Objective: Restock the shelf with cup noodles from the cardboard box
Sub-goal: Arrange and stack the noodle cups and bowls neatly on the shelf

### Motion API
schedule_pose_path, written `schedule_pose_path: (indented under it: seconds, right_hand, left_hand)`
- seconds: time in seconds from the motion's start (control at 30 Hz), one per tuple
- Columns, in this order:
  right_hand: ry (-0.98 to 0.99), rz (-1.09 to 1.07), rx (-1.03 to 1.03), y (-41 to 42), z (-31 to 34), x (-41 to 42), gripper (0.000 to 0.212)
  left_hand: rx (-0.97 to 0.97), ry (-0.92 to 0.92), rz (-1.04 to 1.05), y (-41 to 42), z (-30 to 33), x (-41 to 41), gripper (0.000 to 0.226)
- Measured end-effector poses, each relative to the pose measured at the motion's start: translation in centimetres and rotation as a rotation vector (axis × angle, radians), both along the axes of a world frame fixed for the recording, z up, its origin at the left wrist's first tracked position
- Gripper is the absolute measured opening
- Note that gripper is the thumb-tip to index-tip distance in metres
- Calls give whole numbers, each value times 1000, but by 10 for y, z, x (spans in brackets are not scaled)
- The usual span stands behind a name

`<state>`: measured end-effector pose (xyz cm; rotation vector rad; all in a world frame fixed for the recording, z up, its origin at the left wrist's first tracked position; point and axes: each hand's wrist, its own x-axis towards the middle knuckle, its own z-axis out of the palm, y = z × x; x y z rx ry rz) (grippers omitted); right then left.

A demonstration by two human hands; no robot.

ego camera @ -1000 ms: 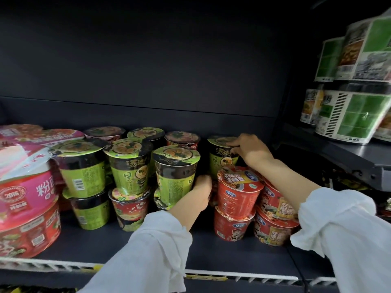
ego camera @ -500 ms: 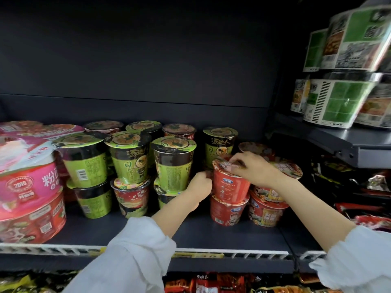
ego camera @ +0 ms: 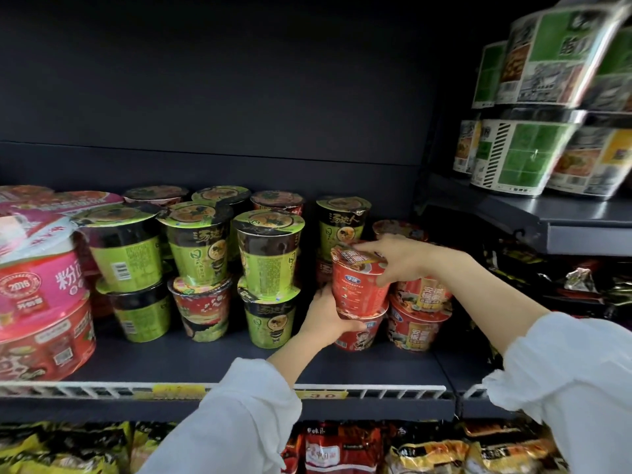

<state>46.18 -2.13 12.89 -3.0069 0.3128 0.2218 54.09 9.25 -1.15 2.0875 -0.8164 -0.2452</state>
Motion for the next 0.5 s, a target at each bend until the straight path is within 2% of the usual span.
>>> schedule_pose_path:
  seconds: [0.13, 0.27, 0.4, 0.5]
  right_hand:
    - [-52, -21, -84, 1, 5, 2, 76]
    - [-195, 29, -474, 17, -8, 1, 80]
    - [1, 57, -340, 5, 7, -4, 70]
    - [-94, 112, -410, -2, 11, -10, 47]
  left_hand:
    - [-8, 13, 8, 4, 0, 5, 90]
    - [-8, 4, 50, 8, 1, 7, 90]
    - [4, 10, 24, 10, 0, 11, 92]
    - [13, 25, 22, 11, -1, 12, 93]
